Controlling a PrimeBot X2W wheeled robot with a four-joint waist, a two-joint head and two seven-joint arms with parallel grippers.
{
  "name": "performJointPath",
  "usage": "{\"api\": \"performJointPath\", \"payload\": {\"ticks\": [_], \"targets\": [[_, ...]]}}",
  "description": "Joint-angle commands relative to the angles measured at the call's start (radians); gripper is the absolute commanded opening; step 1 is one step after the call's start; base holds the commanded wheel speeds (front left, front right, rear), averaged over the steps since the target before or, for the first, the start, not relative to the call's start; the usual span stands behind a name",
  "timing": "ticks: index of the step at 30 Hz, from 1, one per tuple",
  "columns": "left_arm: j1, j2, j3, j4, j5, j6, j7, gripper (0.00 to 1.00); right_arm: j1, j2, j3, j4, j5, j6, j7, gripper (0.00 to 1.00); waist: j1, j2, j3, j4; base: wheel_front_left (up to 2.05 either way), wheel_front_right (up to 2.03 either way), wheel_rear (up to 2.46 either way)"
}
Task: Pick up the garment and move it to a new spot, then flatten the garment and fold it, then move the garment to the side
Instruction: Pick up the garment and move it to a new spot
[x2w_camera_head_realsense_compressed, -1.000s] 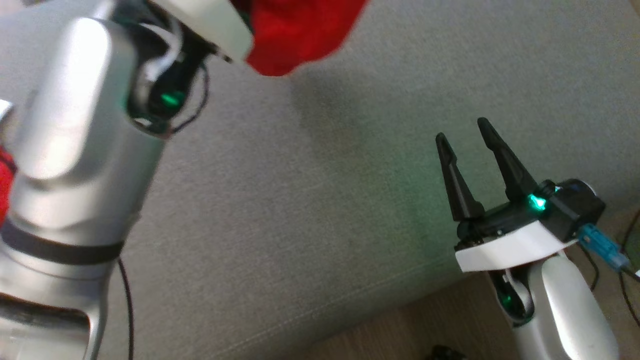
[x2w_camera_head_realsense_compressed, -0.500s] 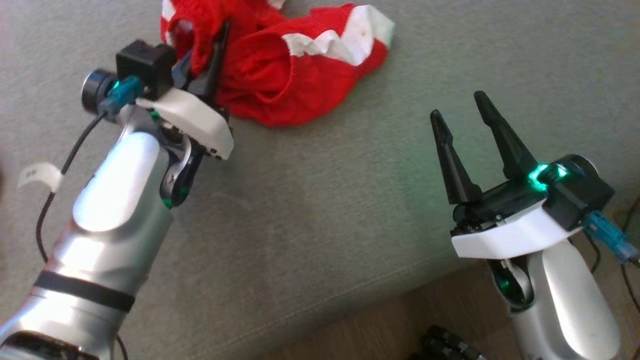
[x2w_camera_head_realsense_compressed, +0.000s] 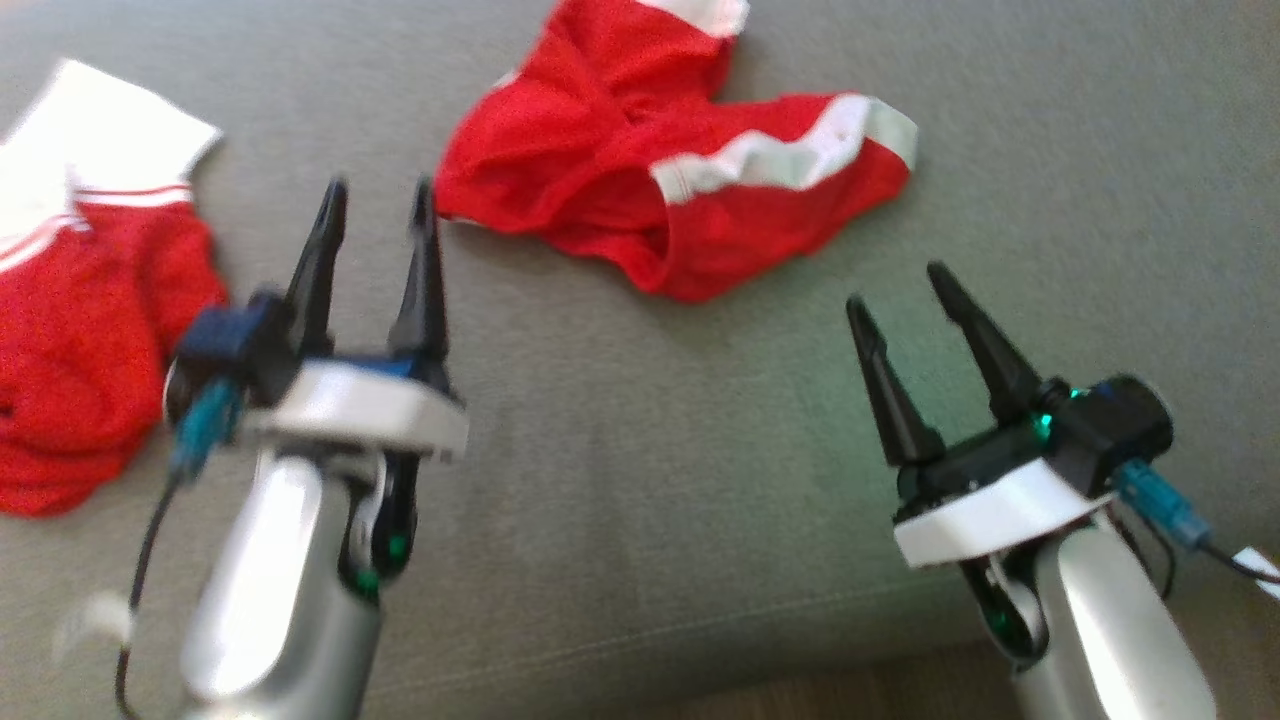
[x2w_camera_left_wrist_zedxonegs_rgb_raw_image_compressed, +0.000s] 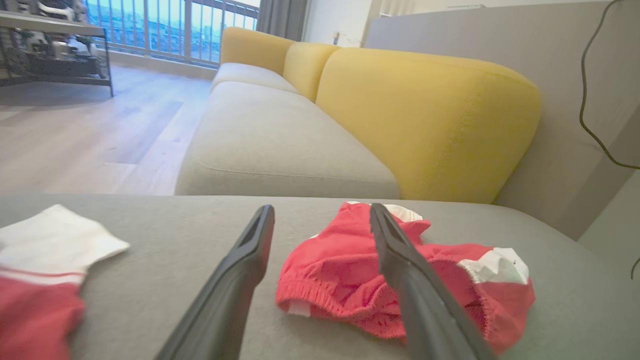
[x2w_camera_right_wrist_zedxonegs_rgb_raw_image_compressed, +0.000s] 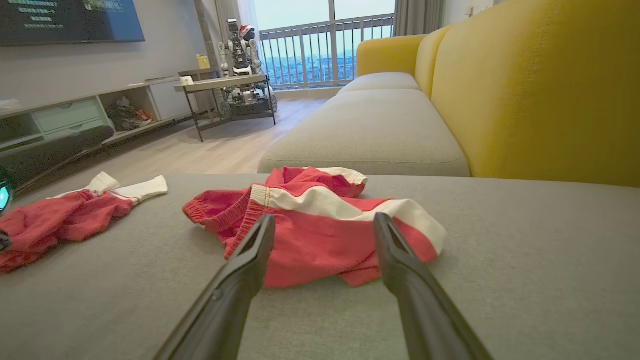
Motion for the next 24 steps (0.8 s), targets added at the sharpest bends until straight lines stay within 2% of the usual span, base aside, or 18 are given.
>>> {"api": "performJointPath", "payload": {"ticks": [1,9,16,24], "targets": [[0.019,-0.001,0.051,-0.061,0.019,0.005,-0.012,1.0,0.01,0.002,0.019,-0.02,0.001,0.0,-0.009,1.0,0.0002,0.0,-0.081,0.077,0.0,0.0,0.0],[0.252,-0.039,0.125,-0.18,0.098,0.025,-0.012,1.0,0.082,0.002,0.016,0.021,0.005,0.0,-0.009,1.0,0.0002,0.0,-0.179,0.144,0.0,0.0,0.0],[0.398,-0.045,0.144,-0.239,0.159,0.04,-0.012,1.0,0.14,0.002,0.005,0.015,-0.009,0.0,-0.009,1.0,0.0002,0.0,-0.223,0.153,0.0,0.0,0.0],[0.473,-0.045,0.151,-0.277,0.209,0.039,-0.012,1.0,0.2,0.002,-0.008,0.005,-0.024,0.0,-0.009,1.0,0.0002,0.0,-0.261,0.152,0.0,0.0,0.0]]}}
